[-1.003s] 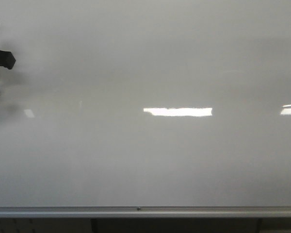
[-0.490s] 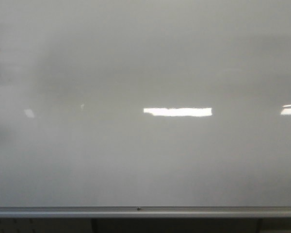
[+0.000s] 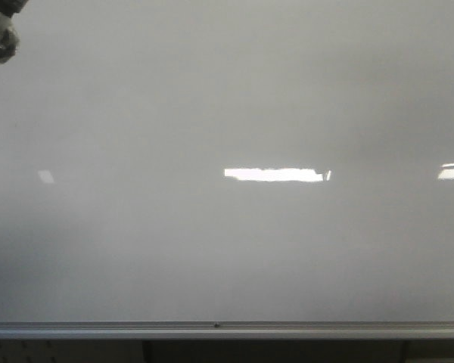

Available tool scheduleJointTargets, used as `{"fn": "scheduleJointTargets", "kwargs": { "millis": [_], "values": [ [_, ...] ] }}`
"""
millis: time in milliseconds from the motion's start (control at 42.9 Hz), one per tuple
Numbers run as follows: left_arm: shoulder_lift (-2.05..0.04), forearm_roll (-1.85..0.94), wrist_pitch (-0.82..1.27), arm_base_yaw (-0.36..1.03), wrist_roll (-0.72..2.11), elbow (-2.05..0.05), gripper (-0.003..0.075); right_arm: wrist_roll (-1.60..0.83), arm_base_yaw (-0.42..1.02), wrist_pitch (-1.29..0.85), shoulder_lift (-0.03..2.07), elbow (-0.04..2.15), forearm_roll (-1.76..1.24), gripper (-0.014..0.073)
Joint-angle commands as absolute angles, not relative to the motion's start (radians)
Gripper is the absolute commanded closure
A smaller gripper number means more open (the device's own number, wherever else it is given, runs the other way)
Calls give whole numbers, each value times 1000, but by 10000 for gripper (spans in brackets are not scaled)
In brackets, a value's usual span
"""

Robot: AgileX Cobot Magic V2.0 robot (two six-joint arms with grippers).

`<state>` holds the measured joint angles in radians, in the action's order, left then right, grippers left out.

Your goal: Write number 1 on whiteboard

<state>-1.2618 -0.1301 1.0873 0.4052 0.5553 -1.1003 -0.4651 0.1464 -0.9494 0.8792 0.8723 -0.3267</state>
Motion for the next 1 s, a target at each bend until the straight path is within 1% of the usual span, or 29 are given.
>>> {"fn": "scheduleJointTargets", "kwargs": {
  "millis": [0,117,233,420,560,816,980],
  "values": [
    [-1231,-216,1083,482,629,-1132,741,-591,205,-973,900,952,-397,103],
    [-1231,-210,1085,597,636,-1132,741,-697,299,-1046,938,1014,-416,103],
    [-1231,-196,1072,702,638,-1133,741,-753,392,-1071,987,1065,-424,103],
    [-1249,-181,1057,811,638,-1135,741,-778,546,-1066,1081,1154,-424,103],
    [-1262,-181,1056,837,638,-1137,741,-798,643,-1042,1164,1217,-424,104],
    [-1262,-181,1054,839,638,-1137,741,-798,772,-1013,1301,1317,-424,104],
    [-1262,-181,1047,839,638,-1137,741,-798,809,-994,1358,1351,-424,116]
  ]
}}
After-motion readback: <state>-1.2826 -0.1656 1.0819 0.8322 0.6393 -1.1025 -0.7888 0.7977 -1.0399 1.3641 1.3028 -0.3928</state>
